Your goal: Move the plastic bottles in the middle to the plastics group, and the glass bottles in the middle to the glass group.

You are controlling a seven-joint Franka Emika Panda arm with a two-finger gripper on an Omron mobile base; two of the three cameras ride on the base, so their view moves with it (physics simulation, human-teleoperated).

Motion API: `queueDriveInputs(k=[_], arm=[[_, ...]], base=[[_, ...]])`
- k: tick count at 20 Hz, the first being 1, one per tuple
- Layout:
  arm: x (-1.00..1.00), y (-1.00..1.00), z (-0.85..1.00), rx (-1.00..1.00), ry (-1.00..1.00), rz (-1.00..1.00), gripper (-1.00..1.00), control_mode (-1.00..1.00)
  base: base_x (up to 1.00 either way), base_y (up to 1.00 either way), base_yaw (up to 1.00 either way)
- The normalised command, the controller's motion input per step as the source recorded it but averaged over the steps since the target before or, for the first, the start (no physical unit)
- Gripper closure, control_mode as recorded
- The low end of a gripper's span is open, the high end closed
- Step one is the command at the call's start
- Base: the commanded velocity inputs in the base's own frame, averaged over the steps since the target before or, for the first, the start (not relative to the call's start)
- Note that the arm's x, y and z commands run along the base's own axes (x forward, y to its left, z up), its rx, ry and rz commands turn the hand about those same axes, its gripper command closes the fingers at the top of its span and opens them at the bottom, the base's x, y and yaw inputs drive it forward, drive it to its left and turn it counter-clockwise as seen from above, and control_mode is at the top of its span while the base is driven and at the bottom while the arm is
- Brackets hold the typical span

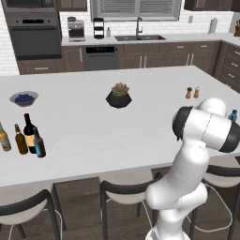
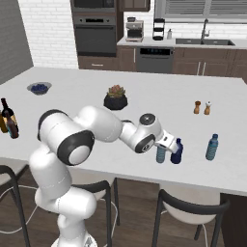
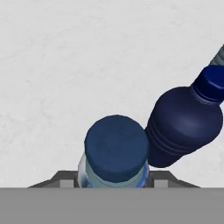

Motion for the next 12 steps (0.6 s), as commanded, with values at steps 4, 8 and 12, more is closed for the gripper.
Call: queueDriveInputs(k=[4, 8, 12], arm=[[0.00, 0.00, -0.10, 0.00, 0.00, 0.00, 1.00, -1.00], [0.00, 0.00, -0.06, 0.00, 0.00, 0.00, 1.00, -1.00], [0.00, 0.00, 0.00, 0.00, 0.00, 0.00, -1.00, -1.00]], base=[[0.00, 0.00, 0.00], [0.00, 0.00, 0.00], [0.00, 0.00, 0.00]])
